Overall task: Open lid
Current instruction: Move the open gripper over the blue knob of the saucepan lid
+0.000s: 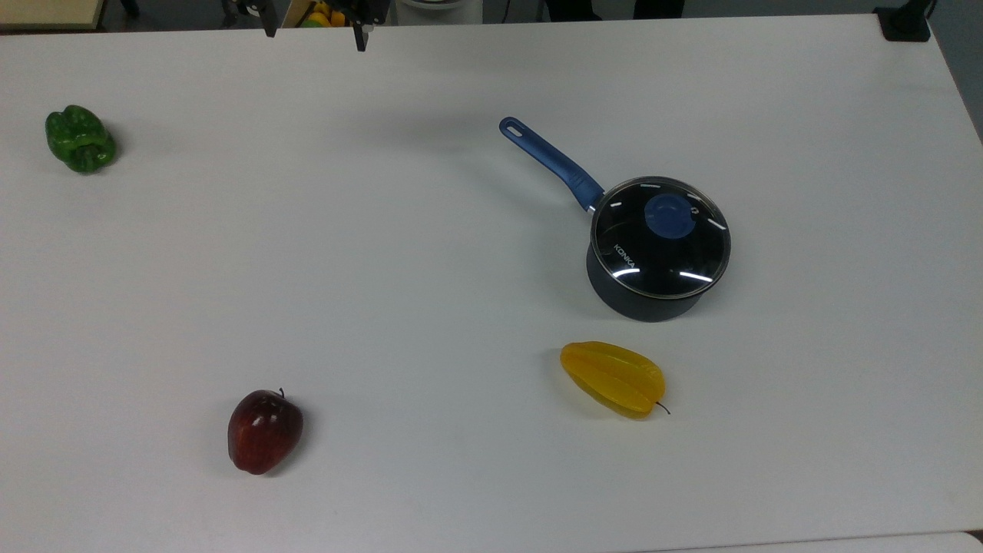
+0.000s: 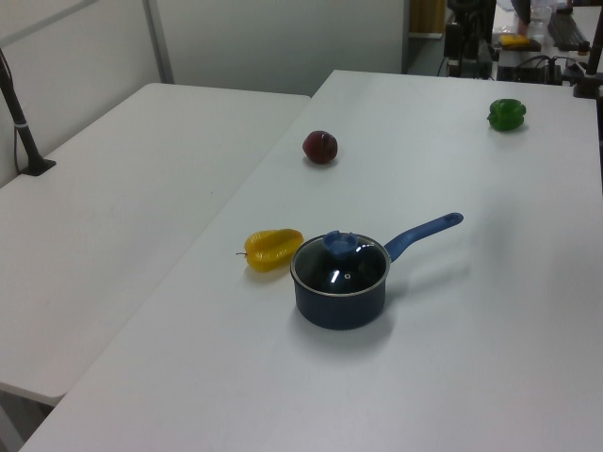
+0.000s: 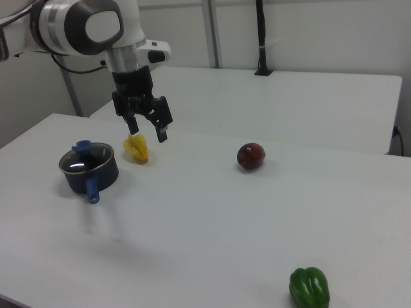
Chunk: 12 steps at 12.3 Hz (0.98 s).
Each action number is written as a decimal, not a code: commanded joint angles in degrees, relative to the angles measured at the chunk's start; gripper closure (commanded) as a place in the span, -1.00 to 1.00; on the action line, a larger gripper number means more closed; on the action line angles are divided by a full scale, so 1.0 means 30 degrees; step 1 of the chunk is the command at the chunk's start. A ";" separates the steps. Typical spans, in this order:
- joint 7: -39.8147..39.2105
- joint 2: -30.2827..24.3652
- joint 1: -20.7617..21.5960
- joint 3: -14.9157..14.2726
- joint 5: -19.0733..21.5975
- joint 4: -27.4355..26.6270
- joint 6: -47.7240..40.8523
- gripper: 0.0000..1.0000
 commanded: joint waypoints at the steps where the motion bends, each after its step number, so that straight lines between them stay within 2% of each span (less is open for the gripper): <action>1: 0.1174 -0.0281 0.1236 0.0419 0.0422 -0.0496 0.1704 -1.00; 2: 0.2692 -0.0252 0.2232 0.0450 0.0393 -0.0496 0.2435 -1.00; 4: 0.3409 -0.0077 0.4486 0.0480 0.0392 -0.0525 0.3580 -1.00; 8: 0.5102 0.1764 0.8122 0.0480 0.0102 -0.0526 0.6769 -1.00; 12: 0.6016 0.3758 0.9594 0.0480 -0.0515 -0.0613 0.9820 -1.00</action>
